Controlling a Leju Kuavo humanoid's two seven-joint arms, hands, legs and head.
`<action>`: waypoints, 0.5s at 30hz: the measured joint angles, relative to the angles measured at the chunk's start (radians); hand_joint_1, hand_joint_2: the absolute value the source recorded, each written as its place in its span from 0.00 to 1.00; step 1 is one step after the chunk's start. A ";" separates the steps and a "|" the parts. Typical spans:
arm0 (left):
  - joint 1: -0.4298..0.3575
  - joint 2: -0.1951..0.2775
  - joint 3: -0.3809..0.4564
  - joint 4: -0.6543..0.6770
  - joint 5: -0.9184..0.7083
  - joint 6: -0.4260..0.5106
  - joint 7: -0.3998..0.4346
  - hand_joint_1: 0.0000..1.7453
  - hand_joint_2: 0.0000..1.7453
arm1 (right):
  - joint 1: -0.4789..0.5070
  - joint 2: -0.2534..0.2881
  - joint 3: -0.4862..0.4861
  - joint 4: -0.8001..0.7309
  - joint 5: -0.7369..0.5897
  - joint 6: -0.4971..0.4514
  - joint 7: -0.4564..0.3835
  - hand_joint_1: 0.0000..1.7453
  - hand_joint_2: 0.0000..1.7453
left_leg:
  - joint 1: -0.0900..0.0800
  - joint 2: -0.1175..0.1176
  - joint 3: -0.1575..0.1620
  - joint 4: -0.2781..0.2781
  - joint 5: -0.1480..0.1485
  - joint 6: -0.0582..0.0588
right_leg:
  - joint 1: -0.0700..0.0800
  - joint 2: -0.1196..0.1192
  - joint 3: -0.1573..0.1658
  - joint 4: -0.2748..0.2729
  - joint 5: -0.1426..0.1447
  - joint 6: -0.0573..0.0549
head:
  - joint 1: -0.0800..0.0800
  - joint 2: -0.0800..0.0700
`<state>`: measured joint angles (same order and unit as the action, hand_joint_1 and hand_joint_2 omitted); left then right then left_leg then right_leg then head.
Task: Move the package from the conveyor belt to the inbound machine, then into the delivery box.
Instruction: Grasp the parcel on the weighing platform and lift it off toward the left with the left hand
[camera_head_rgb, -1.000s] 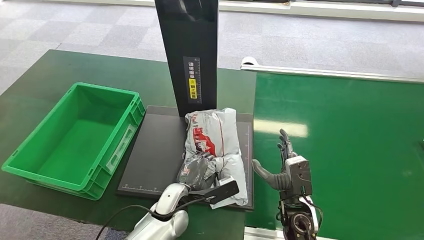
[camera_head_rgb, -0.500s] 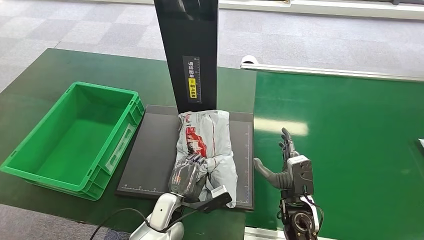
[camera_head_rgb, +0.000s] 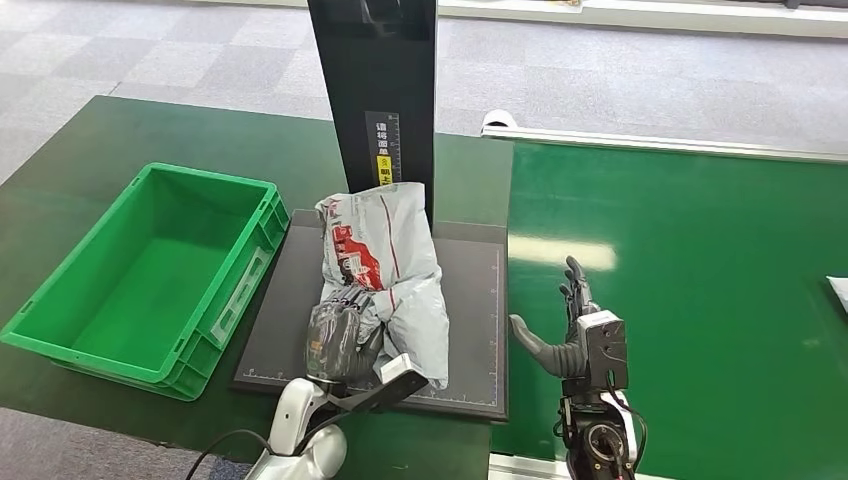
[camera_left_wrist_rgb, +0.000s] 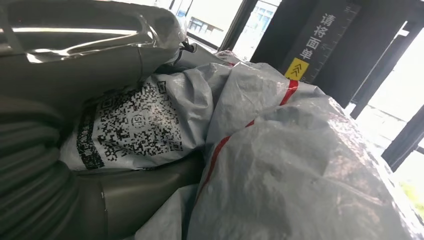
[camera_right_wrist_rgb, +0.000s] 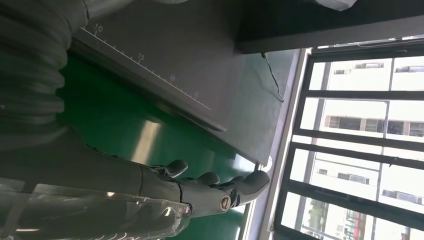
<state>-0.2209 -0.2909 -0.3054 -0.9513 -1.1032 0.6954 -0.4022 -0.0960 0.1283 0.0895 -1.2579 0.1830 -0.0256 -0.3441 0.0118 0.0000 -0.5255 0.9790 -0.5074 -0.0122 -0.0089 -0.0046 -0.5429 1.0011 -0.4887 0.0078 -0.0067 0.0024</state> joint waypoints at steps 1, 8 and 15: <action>0.001 -0.001 0.004 -0.003 0.000 0.000 0.000 1.00 1.00 | -0.001 0.000 0.000 0.001 0.000 0.000 0.000 0.00 1.00 | 0.000 0.000 0.000 0.000 0.000 0.000 | 0.000 0.000 0.000 0.000 0.000 0.000 | 0.000 0.000; 0.006 -0.002 0.020 -0.012 0.000 0.000 -0.002 1.00 1.00 | -0.004 0.000 0.000 0.006 0.000 0.000 0.000 0.00 1.00 | 0.000 0.000 0.000 0.000 0.000 0.000 | 0.000 0.000 0.000 0.000 0.000 0.000 | 0.000 0.000; 0.009 -0.003 0.030 -0.012 0.000 0.000 -0.002 1.00 0.50 | -0.004 -0.002 0.001 0.007 0.000 0.000 0.000 0.00 1.00 | 0.000 0.000 0.000 0.000 0.000 0.000 | 0.000 0.000 0.000 0.000 0.000 0.000 | 0.000 0.000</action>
<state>-0.2122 -0.2935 -0.2751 -0.9635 -1.1032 0.6958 -0.4044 -0.1004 0.1266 0.0903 -1.2511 0.1831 -0.0256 -0.3441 0.0117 0.0000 -0.5256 0.9790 -0.5074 -0.0122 -0.0089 -0.0046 -0.5430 1.0011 -0.4887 0.0078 -0.0065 0.0026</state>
